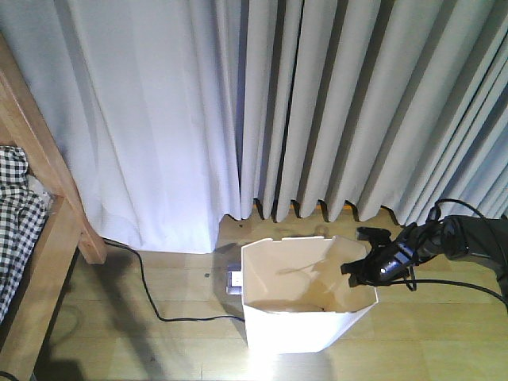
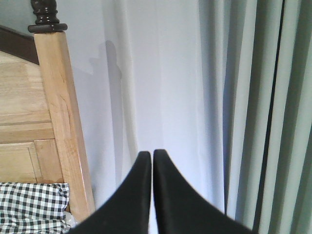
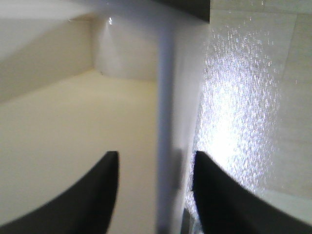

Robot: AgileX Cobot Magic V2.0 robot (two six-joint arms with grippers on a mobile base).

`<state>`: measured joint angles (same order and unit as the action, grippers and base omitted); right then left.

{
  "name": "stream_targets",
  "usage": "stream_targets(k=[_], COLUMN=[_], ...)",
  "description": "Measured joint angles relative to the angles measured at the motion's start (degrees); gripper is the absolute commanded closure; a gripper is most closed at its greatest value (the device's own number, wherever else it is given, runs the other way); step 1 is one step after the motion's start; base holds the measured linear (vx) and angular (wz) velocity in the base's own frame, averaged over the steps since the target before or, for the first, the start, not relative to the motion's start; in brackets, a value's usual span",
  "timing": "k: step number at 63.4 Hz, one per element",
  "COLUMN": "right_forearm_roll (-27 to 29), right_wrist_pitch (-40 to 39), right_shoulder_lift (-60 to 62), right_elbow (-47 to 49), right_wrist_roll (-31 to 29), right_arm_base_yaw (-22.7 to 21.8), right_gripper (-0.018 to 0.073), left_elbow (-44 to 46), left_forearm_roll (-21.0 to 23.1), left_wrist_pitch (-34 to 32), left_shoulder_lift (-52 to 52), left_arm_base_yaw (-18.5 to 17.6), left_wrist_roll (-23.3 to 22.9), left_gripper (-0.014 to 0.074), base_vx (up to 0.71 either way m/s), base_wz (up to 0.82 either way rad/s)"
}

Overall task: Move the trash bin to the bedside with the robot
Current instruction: 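Open the right gripper to release the bin rim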

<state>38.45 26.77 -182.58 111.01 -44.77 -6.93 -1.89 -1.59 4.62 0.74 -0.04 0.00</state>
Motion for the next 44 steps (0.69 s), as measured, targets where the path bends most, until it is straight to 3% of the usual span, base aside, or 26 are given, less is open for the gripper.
stream_targets(k=[9,44], right_forearm_roll=[-0.4,-2.1], right_wrist_pitch=[-0.8,-6.3], right_shoulder_lift=[-0.6,4.5], right_elbow=[-0.2,-3.2], right_wrist_roll=[0.3,0.4], right_arm_base_yaw=[0.1,0.1], right_gripper=[0.0058,0.0066], left_elbow=[0.0,0.0], left_forearm_roll=[0.0,0.0], left_wrist_pitch=[0.0,0.0], left_shoulder_lift=[0.0,0.0], left_arm_base_yaw=[0.0,0.0], left_wrist_roll=[0.0,0.0], left_gripper=[0.0603,0.0603], base_vx=[0.0,0.0], base_wz=[0.0,0.0])
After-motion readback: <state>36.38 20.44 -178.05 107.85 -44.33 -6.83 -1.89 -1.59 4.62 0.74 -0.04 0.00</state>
